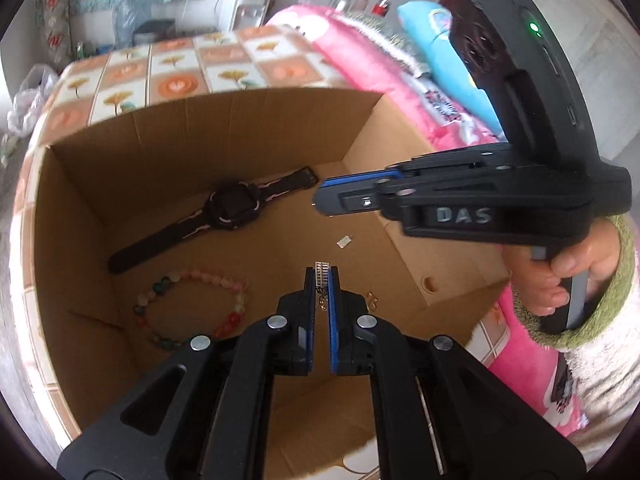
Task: Organize jewelry
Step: 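Carry the chain and charm over the box and open both grippers, then move both open grippers back over the table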
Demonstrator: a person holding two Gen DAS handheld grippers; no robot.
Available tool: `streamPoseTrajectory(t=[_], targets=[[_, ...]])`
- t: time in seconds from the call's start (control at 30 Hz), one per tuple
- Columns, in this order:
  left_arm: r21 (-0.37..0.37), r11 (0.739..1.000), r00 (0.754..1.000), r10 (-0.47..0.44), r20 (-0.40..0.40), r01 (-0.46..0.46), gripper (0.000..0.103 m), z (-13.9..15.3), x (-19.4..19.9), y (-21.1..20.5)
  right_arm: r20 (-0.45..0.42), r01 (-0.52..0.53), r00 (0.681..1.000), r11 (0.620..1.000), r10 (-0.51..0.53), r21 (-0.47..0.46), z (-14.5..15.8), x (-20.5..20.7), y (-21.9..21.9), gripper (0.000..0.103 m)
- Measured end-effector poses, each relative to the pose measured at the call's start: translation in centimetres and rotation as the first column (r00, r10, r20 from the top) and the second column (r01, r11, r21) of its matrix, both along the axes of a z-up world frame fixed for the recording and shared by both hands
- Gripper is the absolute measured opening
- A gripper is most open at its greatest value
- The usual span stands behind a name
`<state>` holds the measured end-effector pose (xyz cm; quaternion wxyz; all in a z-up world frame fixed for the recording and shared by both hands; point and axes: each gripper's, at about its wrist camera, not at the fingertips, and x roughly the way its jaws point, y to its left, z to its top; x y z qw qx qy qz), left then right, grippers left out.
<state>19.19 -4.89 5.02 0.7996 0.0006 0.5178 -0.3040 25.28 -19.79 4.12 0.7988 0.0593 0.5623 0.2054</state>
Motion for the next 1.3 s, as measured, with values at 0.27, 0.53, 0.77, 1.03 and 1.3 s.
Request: streamPoseTrajectory(t=[0.27,0.53,0.77,1.03,1.3], targets=[[0.068,0.997,0.999,0.036,0.004,-0.036,0.03,-0.8,0.8,-0.7,-0.016,0.009,1.0,0.999,-0.01,-0.035,-1.4,1.6,0.4,0.008],[0.036,0.997,0.996,0.063,0.056,-0.065,0.03,0.5,-0.1,0.3,0.036,0.035,0.999,0.999,-0.034,-0.022,0.5,0.5,-0.5,0.008],[-0.041,0.996,0.978,0.089,0.19,-0.082,0.03,4.6,-3.5,2.6,0.182,0.034,0.982,0.996,-0.048,0.077,5.9,-4.2,-1.8,0.017],[-0.136,0.989,0.931,0.096,0.352,-0.05,0.035,7.5,-11.7,7.0,0.339,-0.045,0.94,0.979,-0.026,0.199,9.6,-14.5,-2.7,0.035],[-0.098,0.993,0.917,0.104,0.385,-0.071,0.04,4.5,-18.1,9.6,0.342,0.038,0.931,0.964,-0.13,0.262,5.6,-23.0,-3.7,0.035]])
